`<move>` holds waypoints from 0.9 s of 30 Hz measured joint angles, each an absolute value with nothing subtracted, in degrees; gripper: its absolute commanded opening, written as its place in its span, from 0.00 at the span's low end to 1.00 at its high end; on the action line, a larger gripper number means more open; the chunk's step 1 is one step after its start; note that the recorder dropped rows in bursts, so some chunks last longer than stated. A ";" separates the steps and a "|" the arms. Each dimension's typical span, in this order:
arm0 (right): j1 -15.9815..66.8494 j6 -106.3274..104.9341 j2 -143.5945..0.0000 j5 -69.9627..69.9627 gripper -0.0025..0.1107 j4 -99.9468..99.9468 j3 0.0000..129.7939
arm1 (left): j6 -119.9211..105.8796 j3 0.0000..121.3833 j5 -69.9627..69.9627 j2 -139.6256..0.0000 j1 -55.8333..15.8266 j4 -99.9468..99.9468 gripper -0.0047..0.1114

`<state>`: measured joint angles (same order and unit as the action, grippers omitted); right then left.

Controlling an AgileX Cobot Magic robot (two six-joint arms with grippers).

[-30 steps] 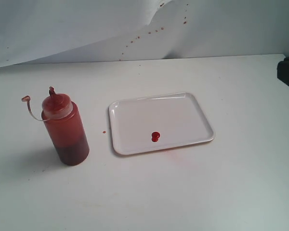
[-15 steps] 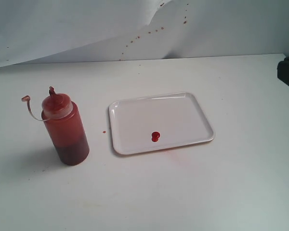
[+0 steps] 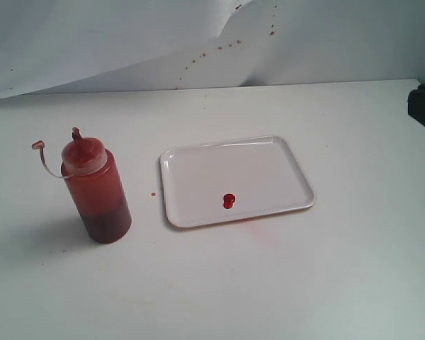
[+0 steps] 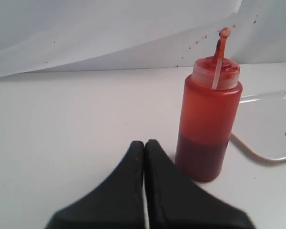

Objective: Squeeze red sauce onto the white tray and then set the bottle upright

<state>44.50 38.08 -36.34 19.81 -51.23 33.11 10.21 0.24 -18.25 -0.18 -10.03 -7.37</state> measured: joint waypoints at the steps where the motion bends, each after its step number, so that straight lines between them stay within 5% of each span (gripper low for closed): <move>1: 44.50 38.08 -36.34 19.81 0.02 -51.23 33.11 | 10.21 0.24 -18.82 -0.18 -10.03 -7.49 0.05; 27: 44.50 38.08 -36.34 19.81 0.02 -51.23 33.11 | 10.08 0.24 -19.68 -0.18 -6.04 -8.11 0.05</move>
